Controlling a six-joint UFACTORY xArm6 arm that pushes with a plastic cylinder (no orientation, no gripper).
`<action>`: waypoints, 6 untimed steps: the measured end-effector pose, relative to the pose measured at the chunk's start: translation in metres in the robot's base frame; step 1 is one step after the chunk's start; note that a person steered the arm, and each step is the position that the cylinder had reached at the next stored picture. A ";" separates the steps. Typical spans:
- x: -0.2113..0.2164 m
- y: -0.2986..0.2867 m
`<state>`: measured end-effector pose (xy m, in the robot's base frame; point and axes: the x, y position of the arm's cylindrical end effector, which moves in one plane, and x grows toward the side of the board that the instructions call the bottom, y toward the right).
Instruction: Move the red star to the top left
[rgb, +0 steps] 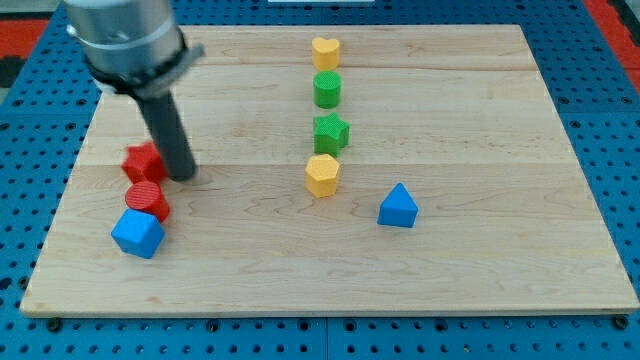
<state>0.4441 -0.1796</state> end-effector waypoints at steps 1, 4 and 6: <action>0.017 0.015; -0.036 -0.061; -0.143 -0.064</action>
